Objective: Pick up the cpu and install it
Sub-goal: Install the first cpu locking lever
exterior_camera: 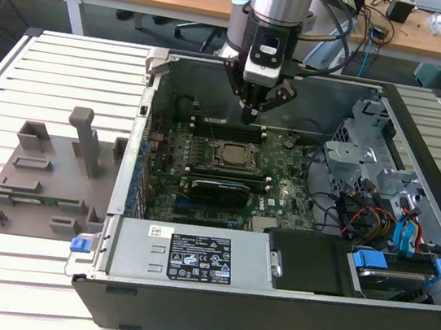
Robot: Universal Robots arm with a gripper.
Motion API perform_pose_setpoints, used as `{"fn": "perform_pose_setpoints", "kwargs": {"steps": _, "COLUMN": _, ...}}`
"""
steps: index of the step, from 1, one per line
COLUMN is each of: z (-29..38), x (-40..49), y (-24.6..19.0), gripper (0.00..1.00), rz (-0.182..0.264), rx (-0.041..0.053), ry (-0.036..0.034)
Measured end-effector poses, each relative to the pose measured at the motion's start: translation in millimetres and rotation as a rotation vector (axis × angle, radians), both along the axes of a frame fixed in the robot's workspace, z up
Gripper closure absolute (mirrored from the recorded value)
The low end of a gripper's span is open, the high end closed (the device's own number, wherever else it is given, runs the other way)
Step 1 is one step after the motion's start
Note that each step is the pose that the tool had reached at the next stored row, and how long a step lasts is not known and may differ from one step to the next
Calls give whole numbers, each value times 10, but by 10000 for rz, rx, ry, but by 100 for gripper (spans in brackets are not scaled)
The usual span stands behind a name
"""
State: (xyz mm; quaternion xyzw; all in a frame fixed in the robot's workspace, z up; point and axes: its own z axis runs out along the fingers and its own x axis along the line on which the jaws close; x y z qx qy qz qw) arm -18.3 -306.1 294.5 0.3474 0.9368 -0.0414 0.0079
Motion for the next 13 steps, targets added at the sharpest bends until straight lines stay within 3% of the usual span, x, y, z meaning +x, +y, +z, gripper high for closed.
{"fn": "perform_pose_setpoints", "kwargs": {"steps": 13, "z": 0, "x": 0, "y": 0, "gripper": 89, "rz": 1289, "rx": 0, "ry": 0}}
